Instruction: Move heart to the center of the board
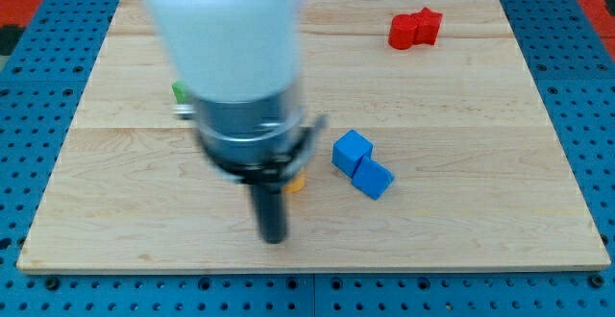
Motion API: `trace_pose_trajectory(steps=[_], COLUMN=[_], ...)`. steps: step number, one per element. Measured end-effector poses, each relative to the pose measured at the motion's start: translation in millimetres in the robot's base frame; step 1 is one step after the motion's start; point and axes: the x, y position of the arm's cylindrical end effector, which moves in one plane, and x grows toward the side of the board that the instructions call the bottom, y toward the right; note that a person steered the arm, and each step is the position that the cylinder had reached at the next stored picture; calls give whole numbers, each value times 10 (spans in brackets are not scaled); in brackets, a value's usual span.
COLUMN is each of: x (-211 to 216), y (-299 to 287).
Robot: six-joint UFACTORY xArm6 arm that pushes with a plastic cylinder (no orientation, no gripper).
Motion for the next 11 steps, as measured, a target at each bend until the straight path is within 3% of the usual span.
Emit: trace_pose_trajectory(steps=[1, 2, 3, 4, 5, 8, 9, 10, 11], x=[-428, -678, -748, -405, -478, -1321, -1041, -312, -215], y=[37, -482, -373, -211, -31, 232, 172, 224, -502])
